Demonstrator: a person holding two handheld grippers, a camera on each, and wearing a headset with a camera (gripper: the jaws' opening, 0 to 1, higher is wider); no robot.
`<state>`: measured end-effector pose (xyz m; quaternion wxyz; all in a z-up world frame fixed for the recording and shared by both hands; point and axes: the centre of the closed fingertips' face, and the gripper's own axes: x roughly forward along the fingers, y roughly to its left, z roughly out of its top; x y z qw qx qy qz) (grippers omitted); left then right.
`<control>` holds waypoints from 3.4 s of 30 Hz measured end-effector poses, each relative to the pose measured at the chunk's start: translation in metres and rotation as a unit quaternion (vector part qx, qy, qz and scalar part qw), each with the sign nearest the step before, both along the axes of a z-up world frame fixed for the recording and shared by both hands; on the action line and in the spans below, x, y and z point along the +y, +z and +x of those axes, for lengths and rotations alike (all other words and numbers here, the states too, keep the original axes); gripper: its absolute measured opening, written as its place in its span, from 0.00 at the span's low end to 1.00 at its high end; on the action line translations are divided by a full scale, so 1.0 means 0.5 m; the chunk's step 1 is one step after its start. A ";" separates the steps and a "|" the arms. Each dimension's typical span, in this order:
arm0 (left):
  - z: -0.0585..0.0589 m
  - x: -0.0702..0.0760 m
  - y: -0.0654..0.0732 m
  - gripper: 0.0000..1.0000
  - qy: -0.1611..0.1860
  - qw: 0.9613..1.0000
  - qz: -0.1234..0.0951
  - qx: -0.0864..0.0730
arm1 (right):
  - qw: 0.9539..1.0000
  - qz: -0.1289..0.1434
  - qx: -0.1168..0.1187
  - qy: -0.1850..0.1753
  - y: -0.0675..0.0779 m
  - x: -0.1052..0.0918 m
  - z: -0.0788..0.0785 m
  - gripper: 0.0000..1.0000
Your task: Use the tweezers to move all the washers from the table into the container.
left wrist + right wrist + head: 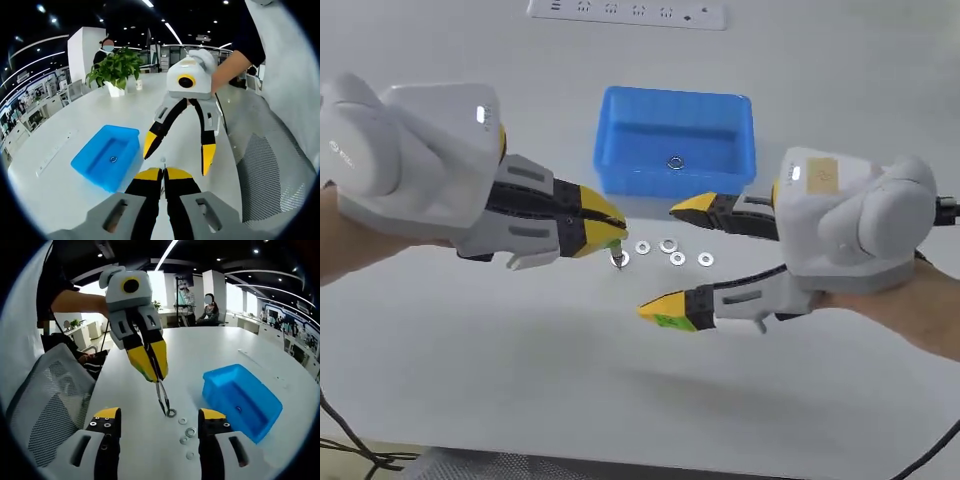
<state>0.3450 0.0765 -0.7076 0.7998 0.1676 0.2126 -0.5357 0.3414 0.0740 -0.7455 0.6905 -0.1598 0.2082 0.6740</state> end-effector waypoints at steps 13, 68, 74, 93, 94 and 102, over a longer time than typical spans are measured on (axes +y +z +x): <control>0.003 -0.001 0.000 0.06 -0.004 1.000 0.001 0.002 | 1.000 0.008 0.016 0.026 -0.022 0.047 0.002 0.48; 0.002 0.003 -0.004 0.07 -0.014 1.000 0.020 0.005 | 0.993 -0.021 -0.009 0.116 -0.063 0.086 -0.012 0.10; -0.001 0.004 -0.004 0.06 -0.017 1.000 0.020 0.000 | 0.993 -0.031 -0.007 0.109 -0.064 0.085 -0.012 0.14; -0.004 0.004 -0.005 0.06 -0.013 1.000 0.005 0.011 | 0.993 -0.036 -0.007 0.114 -0.064 0.089 -0.013 0.15; -0.004 0.003 -0.005 0.06 -0.014 1.000 0.006 0.011 | 0.992 -0.038 -0.007 0.122 -0.065 0.089 -0.019 0.12; -0.004 0.001 -0.006 0.06 -0.014 1.000 0.006 0.013 | 0.990 -0.043 -0.028 0.131 -0.068 0.088 -0.019 0.10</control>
